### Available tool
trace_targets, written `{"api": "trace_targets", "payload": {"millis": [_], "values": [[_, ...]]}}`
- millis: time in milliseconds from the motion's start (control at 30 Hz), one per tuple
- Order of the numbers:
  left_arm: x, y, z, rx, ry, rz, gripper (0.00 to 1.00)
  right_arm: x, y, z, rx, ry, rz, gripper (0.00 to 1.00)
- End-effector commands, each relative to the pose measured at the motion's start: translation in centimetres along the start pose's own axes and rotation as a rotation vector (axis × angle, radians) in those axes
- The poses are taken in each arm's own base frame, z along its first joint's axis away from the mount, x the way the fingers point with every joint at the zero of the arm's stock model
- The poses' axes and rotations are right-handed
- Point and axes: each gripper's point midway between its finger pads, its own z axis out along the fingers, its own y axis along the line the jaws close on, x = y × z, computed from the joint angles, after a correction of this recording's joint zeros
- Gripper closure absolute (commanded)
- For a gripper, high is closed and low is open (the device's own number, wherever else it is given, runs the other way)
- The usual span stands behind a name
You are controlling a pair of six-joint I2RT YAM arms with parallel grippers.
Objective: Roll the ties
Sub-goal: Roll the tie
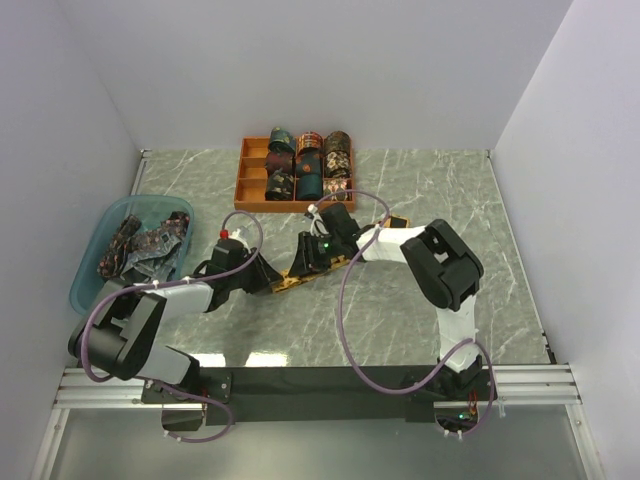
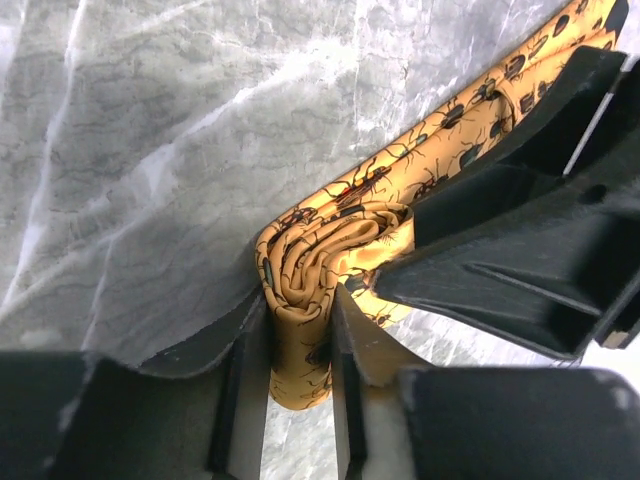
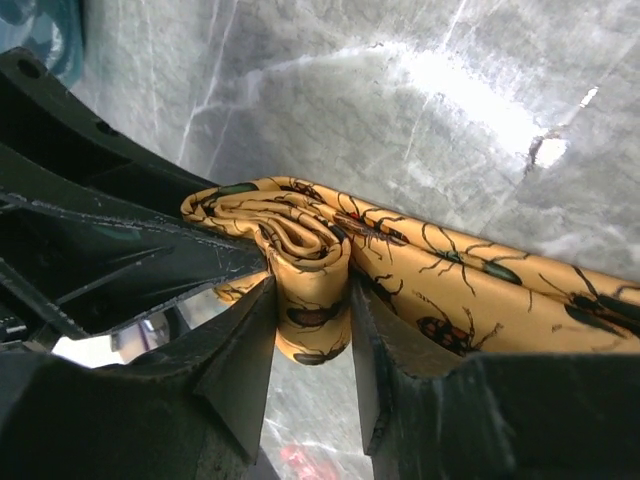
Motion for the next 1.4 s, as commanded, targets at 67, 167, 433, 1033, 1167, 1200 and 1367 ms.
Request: {"api": "trace_targets", "payload": {"millis": [67, 167, 433, 1033, 1167, 1200, 1367], "values": [[0.4, 0.3, 0.1, -0.027, 0.029, 0.019, 0.9, -2.7, 1.2, -3.0, 0.084, -0.105, -0.11, 0.52], [0.4, 0.1, -0.2, -0.028, 0.032, 0.031, 0.99, -3.9, 0.6, -4.8, 0.168, -0.178, -0.157, 0.51], [1.1, -0.2, -1.8, -0.032, 0.074, 0.057, 0.99, -5.5, -4.1, -7.5, 0.453, -0.24, -0.191, 0.52], [0.1, 2.1, -3.9, -0.218, 0.052, 0.068, 0.99, -1.6, -8.4, -8.0, 0.603, -0.139, -0.134, 0.67], [-0.9, 2.6, -4.3, -0.28, 0.037, 0.087, 0.99, -0.1, -7.7, -7.2, 0.566, -0.103, -0.117, 0.72], [-0.8, 3.1, -4.5, -0.306, 0.048, 0.099, 0.99, 0.3, -7.6, -7.0, 0.56, -0.093, -0.114, 0.72], [-2.9, 4.0, -5.4, -0.427, 0.005, 0.148, 0.99, 2.0, -7.1, -6.5, 0.532, -0.059, -0.051, 0.72]]}}
